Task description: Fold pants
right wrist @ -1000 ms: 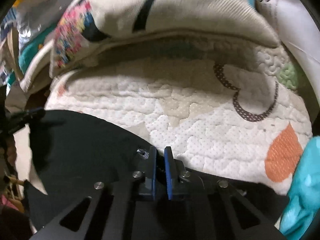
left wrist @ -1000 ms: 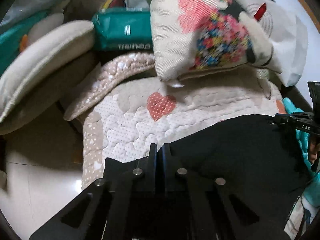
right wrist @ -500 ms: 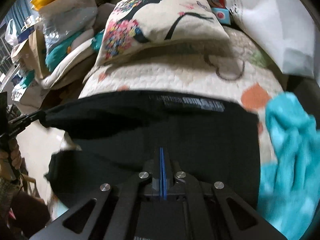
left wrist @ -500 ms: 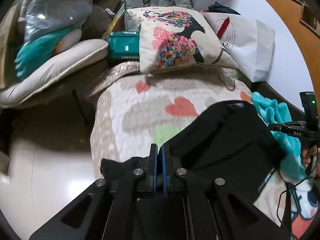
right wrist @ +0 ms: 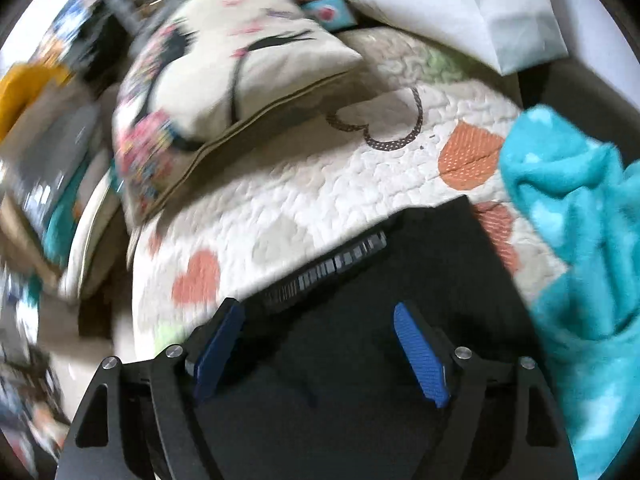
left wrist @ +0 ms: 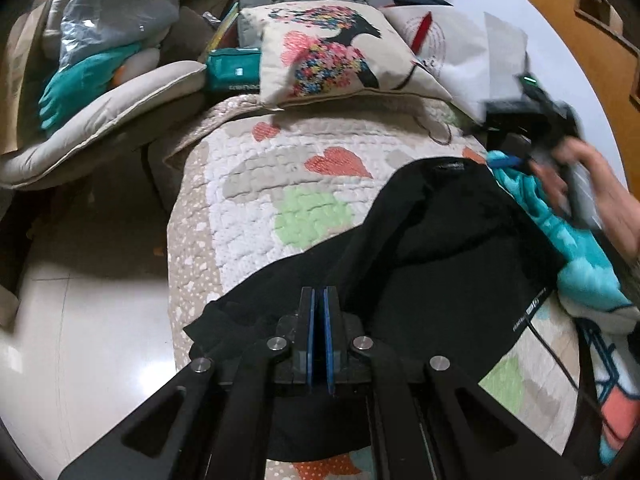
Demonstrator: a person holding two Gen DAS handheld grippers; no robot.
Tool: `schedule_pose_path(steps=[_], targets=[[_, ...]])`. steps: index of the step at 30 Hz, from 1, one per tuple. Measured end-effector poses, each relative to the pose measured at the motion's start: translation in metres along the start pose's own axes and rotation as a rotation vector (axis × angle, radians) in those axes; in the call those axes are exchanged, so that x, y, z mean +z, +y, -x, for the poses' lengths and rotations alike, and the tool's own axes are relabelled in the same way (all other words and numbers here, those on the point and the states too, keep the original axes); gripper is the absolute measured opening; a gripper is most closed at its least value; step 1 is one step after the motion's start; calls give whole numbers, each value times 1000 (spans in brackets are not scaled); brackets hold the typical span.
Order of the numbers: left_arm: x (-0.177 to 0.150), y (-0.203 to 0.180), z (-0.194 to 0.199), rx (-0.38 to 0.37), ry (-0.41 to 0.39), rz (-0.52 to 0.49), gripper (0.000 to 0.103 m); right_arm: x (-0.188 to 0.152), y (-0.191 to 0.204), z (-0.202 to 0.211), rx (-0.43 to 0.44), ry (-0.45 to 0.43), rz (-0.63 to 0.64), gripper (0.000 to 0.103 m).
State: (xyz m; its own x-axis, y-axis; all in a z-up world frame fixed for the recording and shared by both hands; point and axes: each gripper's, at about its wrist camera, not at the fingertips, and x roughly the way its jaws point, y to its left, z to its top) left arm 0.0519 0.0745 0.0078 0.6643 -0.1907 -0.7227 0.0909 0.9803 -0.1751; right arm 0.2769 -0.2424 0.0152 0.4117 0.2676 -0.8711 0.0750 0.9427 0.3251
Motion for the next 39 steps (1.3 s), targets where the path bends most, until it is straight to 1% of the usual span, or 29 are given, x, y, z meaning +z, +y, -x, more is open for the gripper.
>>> schedule_pose_path(steps=[2, 3, 5, 6, 7, 8, 9, 10, 12, 14, 18, 21, 23, 24, 26, 28, 30, 32, 34, 35, 36, 37, 38, 39], targets=[[-1, -1, 2, 0, -3, -17, 4, 13, 0, -24, -16, 14, -132, 84], [-2, 0, 4, -3, -6, -22, 4, 18, 0, -35, -24, 26, -175, 84], [-1, 3, 9, -8, -14, -20, 4, 23, 1, -56, -76, 52, -234, 84], [-1, 5, 11, -8, -16, -17, 4, 25, 3, -63, -113, 52, -238, 79], [-1, 7, 14, -6, -18, -12, 2, 25, 4, -67, -150, 48, -232, 71], [0, 9, 15, 1, -17, -9, 1, 25, 6, -70, -205, 52, -216, 40], [0, 12, 16, 11, -16, -3, 1, 23, 6, -71, -212, 61, -209, 24], [1, 13, 17, 18, -15, 5, 1, 20, 4, -69, -191, 65, -210, 10], [1, 18, 20, 22, -14, 21, 1, 13, 3, -53, -183, 41, -171, 8], [0, 18, 26, 23, -20, 22, 1, 5, 0, -32, -180, 19, -133, 7], [-10, 10, 39, 26, -21, -24, 1, -18, -26, 11, -146, -11, -136, 6], [-20, 4, 41, 39, 11, -57, 1, -49, -47, 40, -142, 5, -150, 6], [-25, 6, 40, 64, 33, -59, 1, -74, -64, 59, -158, 13, -150, 6], [-26, 9, 40, 75, 39, -48, 1, -86, -75, 66, -179, 15, -148, 6], [-26, 23, 38, 88, 59, 22, 1, -106, -95, 69, -254, 25, -147, 7], [-25, 45, 31, 87, 95, 143, 1, -118, -112, 65, -320, 34, -150, 7], [-27, 66, 24, 63, 132, 247, 1, -124, -122, 64, -340, 20, -153, 8], [-34, 83, 16, 25, 163, 341, 1, -128, -122, 66, -333, -7, -136, 9], [-39, 88, 10, -21, 182, 390, 2, -131, -117, 68, -305, -25, -103, 21], [-41, 88, 8, -40, 186, 402, 3, -133, -113, 68, -299, -34, -91, 36], [-42, 87, 6, -61, 187, 408, 7, -134, -109, 69, -296, -47, -80, 48], [-41, 82, 4, -81, 184, 405, 14, -135, -104, 72, -293, -66, -65, 48], [-41, 78, 1, -91, 179, 398, 25, -137, -98, 73, -282, -80, -39, 48], [-39, 74, -3, -101, 167, 393, 30, -140, -91, 74, -266, -86, -14, 48]])
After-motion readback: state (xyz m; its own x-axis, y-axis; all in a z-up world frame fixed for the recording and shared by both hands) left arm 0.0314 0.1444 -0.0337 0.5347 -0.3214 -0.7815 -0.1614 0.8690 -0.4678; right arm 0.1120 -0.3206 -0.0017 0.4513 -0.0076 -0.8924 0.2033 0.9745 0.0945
